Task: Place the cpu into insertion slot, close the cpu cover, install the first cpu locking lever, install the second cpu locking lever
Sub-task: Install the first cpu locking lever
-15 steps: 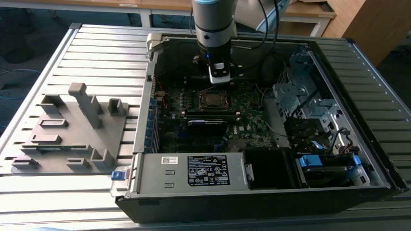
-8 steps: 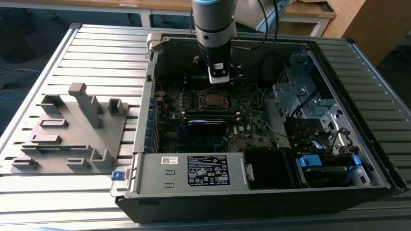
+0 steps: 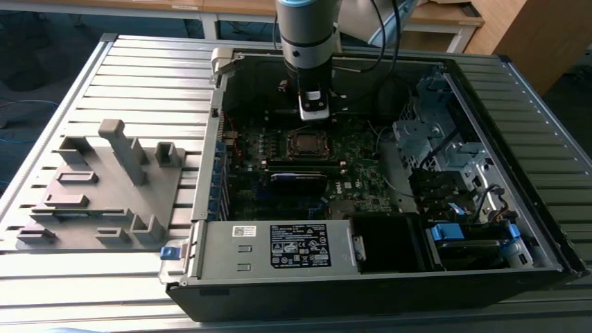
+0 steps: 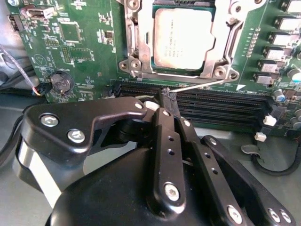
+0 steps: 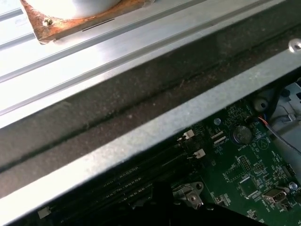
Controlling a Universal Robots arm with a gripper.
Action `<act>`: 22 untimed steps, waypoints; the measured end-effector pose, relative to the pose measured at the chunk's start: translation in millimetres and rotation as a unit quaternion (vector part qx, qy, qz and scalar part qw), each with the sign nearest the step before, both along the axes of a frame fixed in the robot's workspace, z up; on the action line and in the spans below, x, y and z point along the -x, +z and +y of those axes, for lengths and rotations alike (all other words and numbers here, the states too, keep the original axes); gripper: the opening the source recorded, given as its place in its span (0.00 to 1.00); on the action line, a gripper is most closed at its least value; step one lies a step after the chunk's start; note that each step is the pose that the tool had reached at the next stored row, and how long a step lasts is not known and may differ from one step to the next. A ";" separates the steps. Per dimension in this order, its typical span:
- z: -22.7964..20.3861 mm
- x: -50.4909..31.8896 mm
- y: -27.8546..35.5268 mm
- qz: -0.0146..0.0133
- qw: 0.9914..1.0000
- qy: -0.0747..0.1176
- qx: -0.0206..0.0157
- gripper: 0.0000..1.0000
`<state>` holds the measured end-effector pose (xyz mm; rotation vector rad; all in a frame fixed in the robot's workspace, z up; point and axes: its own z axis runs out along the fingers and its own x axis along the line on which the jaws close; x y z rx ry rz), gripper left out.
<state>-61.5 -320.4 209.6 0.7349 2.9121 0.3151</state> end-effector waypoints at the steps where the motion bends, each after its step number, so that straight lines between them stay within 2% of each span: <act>1: 0.4 0.0 0.0 0.000 1.000 0.000 0.000 0.11; 7: 1.2 0.0 -0.2 0.000 1.000 -0.001 0.000 0.11; 13: 1.2 0.0 -2.1 -0.006 1.000 -0.001 0.000 0.11; 22: 1.3 0.0 -3.8 -0.006 1.000 -0.001 0.000 0.11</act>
